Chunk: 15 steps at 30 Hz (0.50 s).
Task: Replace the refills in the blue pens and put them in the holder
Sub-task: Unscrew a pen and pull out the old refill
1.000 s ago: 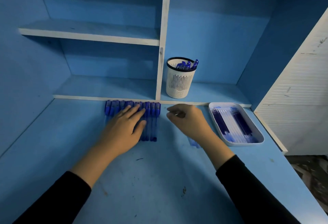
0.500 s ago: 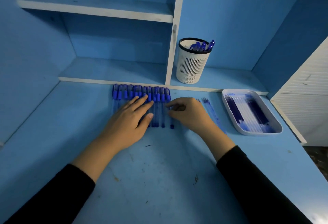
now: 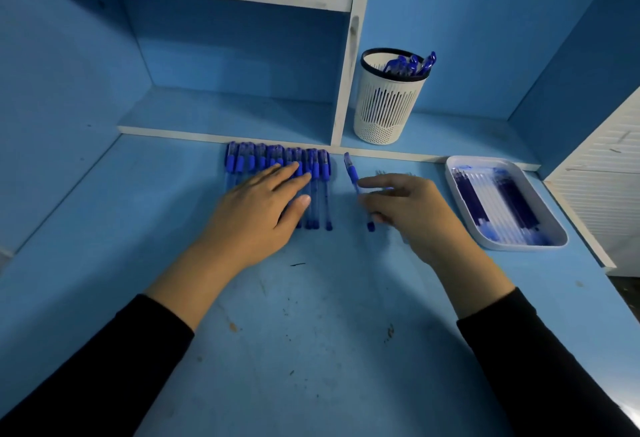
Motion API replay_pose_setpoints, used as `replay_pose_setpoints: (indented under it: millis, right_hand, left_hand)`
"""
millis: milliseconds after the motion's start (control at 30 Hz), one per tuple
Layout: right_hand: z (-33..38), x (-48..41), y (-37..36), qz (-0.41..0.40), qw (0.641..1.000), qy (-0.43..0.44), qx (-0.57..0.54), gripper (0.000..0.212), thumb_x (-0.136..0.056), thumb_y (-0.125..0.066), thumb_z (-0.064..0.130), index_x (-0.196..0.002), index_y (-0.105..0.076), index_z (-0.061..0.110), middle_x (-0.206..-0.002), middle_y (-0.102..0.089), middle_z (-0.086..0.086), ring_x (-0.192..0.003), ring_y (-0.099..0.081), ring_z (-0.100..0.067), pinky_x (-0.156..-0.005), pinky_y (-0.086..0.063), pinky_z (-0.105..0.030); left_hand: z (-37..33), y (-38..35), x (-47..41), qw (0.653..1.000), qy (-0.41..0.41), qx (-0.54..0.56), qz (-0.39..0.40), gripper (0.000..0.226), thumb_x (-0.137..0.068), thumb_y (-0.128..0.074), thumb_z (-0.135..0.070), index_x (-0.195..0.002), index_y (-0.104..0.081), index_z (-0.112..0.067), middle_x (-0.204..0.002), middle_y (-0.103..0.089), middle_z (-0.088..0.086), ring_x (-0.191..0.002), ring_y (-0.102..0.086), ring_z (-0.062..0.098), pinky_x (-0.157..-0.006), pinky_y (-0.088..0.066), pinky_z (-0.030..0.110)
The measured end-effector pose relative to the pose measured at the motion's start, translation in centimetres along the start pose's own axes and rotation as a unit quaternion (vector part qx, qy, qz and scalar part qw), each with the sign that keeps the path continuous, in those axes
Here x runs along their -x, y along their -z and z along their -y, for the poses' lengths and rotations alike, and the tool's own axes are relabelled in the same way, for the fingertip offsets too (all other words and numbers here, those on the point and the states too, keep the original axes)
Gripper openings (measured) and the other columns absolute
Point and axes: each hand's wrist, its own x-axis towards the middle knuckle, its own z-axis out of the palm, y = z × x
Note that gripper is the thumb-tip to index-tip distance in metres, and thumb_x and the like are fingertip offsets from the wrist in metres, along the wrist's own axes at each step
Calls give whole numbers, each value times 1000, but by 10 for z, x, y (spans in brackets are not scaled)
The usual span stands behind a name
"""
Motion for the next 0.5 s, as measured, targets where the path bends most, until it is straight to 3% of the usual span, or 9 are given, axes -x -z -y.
replay_pose_setpoints:
  millis: [100,200,233,333,400,500]
  right_hand:
    - [-8,14,1,47,992,-4,-117,22,-84,-70,3,-104,-73,13,-81,-70,-4,-73,-64,-12,-69,-52,-16]
    - [-14,30,-3,59,984,7,-168,24,-83,-69,1,-101,-74,16,-94,-73,-11,-84,-67,-15,-76,-54,-19]
    - [-14,34,-5,57,982,13,-181,24,-82,-70,1,-100,-74,16,-96,-73,-13,-86,-68,-16,-76,-54,-20]
    - [-16,44,-9,51,977,27,-205,25,-77,-71,1,-97,-75,16,-95,-75,-11,-89,-70,-17,-76,-54,-20]
    - [-17,49,-12,53,976,34,-210,26,-71,-74,6,-96,-75,15,-94,-76,-8,-89,-71,-16,-78,-54,-21]
    - [-19,54,-16,49,974,45,-214,28,-68,-74,8,-95,-75,15,-92,-76,-7,-86,-71,-14,-78,-55,-20]
  left_hand:
    - [-11,4,3,996,4,84,-34,53,-98,-27,-51,-142,-50,-32,-142,-54,-11,-126,-54,12,-97,-50,36]
    - [-22,2,7,988,20,151,-39,49,-98,-30,-53,-142,-47,-38,-113,-72,-4,-75,-64,13,-71,-55,36]
    - [-25,0,8,977,31,206,-37,49,-98,-33,-54,-143,-46,-39,-105,-74,-2,-70,-64,12,-69,-54,36]
    - [-38,-3,13,919,72,383,-52,42,-102,-46,-40,-143,-49,-28,-113,-72,-11,-99,-67,0,-93,-52,24]
    - [-45,-1,15,903,79,417,-74,40,-100,-50,-30,-139,-53,-23,-113,-70,-12,-102,-65,-5,-94,-48,15]
    - [-51,3,16,887,78,445,-94,36,-97,-55,-28,-134,-56,-25,-102,-72,-15,-99,-67,-3,-88,-49,13]
